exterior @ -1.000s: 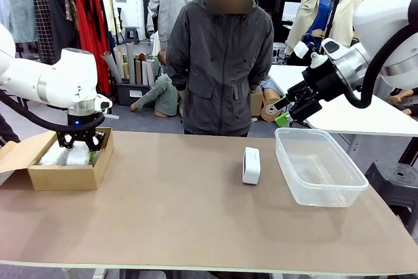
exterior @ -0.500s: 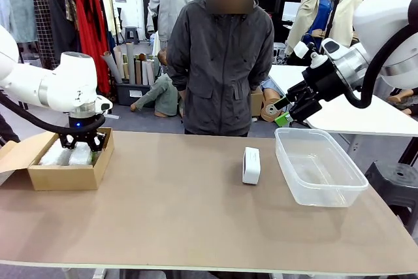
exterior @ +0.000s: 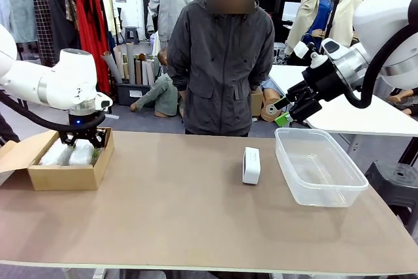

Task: Separate and place wrapped and unwrapped clocks.
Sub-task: If the picked Digital clock is wrapped, place it in the Package Box ; if not, place it in the Organizing box.

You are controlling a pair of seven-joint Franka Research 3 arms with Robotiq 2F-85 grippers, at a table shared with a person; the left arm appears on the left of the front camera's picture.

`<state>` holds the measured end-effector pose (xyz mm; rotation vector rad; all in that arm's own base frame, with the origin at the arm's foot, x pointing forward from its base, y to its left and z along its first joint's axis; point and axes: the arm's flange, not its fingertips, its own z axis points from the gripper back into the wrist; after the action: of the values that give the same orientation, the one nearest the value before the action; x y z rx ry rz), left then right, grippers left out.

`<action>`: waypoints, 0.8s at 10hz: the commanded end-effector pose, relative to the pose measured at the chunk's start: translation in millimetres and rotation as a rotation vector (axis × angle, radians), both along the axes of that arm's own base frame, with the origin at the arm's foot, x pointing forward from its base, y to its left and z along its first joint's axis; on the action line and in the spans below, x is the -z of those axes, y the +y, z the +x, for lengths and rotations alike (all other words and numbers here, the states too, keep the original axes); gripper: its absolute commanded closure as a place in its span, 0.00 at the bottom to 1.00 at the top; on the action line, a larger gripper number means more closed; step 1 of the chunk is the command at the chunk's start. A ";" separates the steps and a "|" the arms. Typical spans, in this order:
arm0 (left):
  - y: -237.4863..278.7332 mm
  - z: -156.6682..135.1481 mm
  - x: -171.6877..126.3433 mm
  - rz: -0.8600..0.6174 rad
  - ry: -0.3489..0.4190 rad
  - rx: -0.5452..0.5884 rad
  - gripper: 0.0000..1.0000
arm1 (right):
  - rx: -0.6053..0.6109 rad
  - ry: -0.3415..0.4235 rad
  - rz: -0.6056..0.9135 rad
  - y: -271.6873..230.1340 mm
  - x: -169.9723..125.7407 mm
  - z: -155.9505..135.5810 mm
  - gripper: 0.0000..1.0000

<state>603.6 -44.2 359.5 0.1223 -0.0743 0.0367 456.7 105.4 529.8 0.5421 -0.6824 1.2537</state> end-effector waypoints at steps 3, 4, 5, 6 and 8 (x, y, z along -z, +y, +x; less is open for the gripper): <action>-1.4 -9.2 -22.3 0.021 -0.045 -0.016 0.00 | -0.008 -0.005 0.005 0.2 -1.0 0.7 0.00; -3.0 -10.9 -29.2 0.018 -0.053 -0.013 0.00 | -0.008 -0.005 0.005 0.2 -1.0 0.7 0.00; -5.4 -13.0 -36.2 0.019 -0.061 -0.028 0.00 | -0.008 -0.005 0.005 0.2 -1.0 0.7 0.00; -6.4 -14.3 -43.6 0.011 -0.070 -0.032 0.00 | -0.008 -0.005 0.005 0.2 -1.0 0.7 0.00; -9.9 -17.2 -53.1 0.012 -0.089 -0.023 0.00 | -0.008 -0.005 0.005 0.2 -1.0 0.7 0.00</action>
<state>596.0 -51.5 412.4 0.1167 -0.1538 0.0502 456.7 105.4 529.8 0.5422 -0.6823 1.2536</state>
